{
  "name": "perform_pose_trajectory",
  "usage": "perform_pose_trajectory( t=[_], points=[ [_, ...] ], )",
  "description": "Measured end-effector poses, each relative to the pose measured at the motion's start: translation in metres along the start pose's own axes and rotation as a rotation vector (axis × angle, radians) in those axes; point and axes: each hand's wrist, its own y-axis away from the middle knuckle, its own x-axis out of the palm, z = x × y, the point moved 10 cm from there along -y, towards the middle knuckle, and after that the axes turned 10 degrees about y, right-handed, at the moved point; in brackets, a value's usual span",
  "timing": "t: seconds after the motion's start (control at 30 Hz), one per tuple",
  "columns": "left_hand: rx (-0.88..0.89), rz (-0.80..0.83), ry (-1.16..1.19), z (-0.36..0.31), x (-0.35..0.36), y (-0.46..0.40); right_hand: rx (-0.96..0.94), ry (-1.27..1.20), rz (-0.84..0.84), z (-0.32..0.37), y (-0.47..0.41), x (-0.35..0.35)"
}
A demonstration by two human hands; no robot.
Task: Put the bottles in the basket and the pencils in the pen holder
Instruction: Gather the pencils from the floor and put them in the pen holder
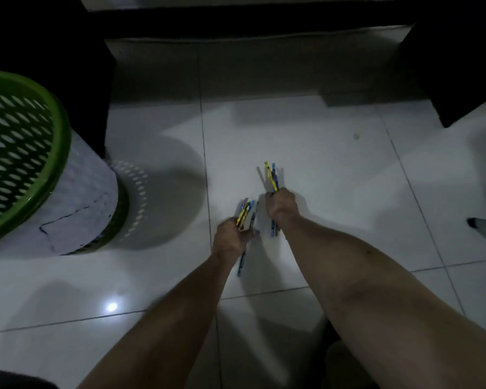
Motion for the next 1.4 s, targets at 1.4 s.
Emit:
perform_pose_trajectory(
  t=[1.4],
  points=[
    [0.204, -0.335, 0.308, -0.585, -0.474, 0.419, -0.363, -0.341, 0.101, 0.352, 0.481, -0.589]
  ],
)
